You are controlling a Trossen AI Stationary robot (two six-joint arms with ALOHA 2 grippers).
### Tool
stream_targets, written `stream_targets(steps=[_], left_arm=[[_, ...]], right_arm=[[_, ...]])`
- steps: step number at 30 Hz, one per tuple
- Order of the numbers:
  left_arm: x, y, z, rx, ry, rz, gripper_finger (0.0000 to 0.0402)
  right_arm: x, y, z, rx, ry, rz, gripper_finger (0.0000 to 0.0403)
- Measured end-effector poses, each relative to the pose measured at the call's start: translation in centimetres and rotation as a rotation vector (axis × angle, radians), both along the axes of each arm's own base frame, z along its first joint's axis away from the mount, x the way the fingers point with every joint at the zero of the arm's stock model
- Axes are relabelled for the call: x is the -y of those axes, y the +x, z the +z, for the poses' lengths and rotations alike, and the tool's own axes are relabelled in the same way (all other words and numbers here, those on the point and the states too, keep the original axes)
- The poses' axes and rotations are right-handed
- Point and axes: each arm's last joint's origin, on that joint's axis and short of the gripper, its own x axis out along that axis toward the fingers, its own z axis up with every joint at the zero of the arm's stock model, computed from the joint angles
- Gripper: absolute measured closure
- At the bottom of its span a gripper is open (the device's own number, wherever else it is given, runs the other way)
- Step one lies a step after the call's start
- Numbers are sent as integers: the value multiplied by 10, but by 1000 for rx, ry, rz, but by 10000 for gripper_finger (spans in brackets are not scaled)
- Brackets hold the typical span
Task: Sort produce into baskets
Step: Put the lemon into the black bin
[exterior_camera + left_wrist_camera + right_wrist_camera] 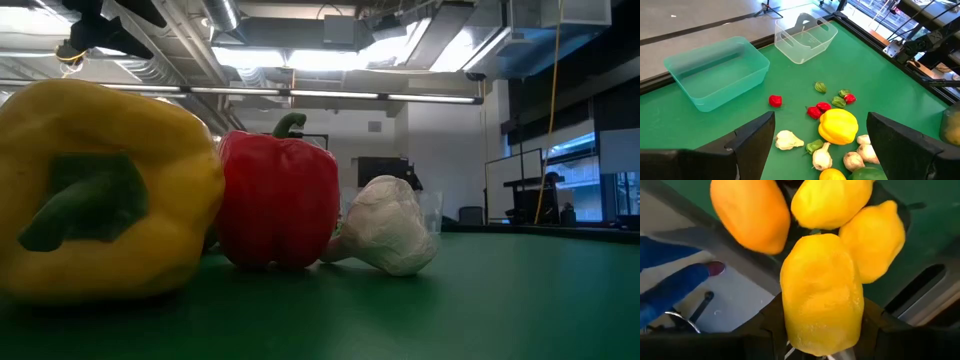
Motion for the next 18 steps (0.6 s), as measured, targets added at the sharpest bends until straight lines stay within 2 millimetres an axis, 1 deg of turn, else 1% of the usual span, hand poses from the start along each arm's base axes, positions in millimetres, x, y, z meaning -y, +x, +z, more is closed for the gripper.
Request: stream_targets(steps=[4,6,8,11,15,18], left_arm=[[0,0,0,0,-1,1,93],[0,0,0,0,-1,0,93],[0,0,0,0,-1,1,93],[0,0,0,0,-1,1,93],[0,0,0,1,-1,1,93],[0,0,0,1,-1,1,93]], right_arm=[[3,-1,0,-12,-33,11,255],[3,0,0,-8,-32,24,245],[6,2,-1,-21,-47,16,228],[9,6,-1,-37,-58,17,190],[10,6,-1,-75,-55,60,141],[11,8,-1,-89,-49,57,121]])
